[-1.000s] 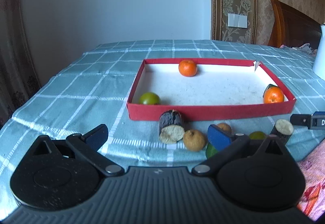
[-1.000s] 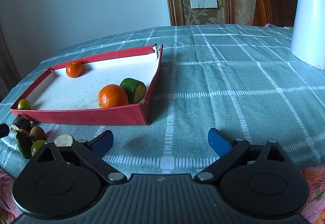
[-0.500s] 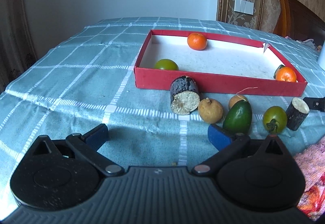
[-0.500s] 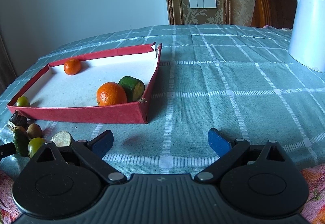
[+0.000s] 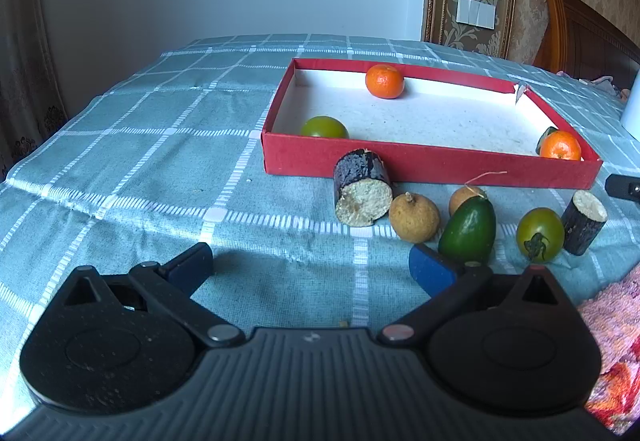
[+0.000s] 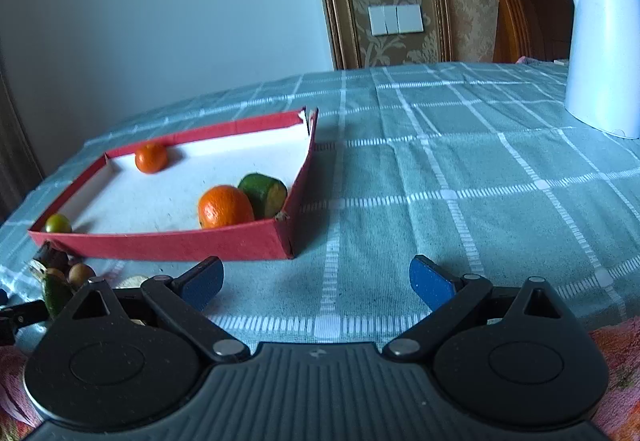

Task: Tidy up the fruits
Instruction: 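Lower the right gripper onto the dark bark-skinned cylinder piece and close, then carry the cylinder piece into the red tray and open the right gripper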

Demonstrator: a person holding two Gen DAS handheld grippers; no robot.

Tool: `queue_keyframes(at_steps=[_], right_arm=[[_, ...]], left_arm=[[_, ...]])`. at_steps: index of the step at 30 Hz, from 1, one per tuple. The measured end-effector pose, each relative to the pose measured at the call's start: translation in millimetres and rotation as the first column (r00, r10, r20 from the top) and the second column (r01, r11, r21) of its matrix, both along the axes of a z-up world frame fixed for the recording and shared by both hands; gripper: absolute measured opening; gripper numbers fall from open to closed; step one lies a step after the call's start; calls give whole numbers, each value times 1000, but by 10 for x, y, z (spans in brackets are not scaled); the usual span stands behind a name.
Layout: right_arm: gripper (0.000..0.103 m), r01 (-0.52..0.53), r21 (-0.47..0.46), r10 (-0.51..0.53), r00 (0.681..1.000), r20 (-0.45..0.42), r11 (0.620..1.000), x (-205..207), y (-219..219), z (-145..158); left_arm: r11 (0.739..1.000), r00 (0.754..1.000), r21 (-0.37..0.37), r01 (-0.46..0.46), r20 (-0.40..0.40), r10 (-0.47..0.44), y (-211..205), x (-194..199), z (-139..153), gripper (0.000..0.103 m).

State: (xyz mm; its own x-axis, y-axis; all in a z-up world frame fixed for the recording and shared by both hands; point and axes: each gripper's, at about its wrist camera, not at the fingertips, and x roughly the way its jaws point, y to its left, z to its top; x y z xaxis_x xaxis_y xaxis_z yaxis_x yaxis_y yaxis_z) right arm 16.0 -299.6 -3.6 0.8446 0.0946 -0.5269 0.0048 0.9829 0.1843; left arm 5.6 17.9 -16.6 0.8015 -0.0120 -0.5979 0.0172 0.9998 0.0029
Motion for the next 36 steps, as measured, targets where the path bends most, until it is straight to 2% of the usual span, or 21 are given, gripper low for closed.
queue_keyframes(at_steps=[5, 9, 13, 16, 19, 23, 29, 33, 36], right_arm=[[100, -61, 26, 59, 994, 90, 998, -239, 56, 85], [100, -163, -55, 170, 974, 148, 985, -433, 307, 219], [100, -243, -153, 264, 955, 138, 958, -506, 596, 294], [99, -278, -161, 294, 952, 87, 947, -470, 727, 258], [86, -286, -173, 298, 953, 47, 942, -418, 813, 195], [57, -285, -162, 290, 957, 8, 945, -363, 829, 110], [52, -288, -166, 289, 957, -14, 943, -320, 838, 71], [45, -295, -176, 295, 955, -27, 939, -260, 860, 75], [44, -299, -167, 297, 954, -35, 940, -213, 862, 59]], left_arm=[[1000, 1000, 0, -1, 0, 1, 1, 0, 0, 103], [1000, 1000, 0, 0, 0, 0, 1, 1, 0, 103], [1000, 1000, 0, 0, 0, 0, 3, -2, 0, 103], [1000, 1000, -1, 0, 0, 0, 1, -1, 0, 103], [1000, 1000, -1, -1, 0, 1, 1, 2, -2, 103], [1000, 1000, -1, 0, 0, 0, 1, 2, -2, 103], [1000, 1000, -2, -1, 1, 1, 3, 0, -2, 103], [1000, 1000, -1, -1, 0, 1, 2, 2, -2, 103], [1000, 1000, -1, 0, 0, 0, 2, 2, -2, 103]])
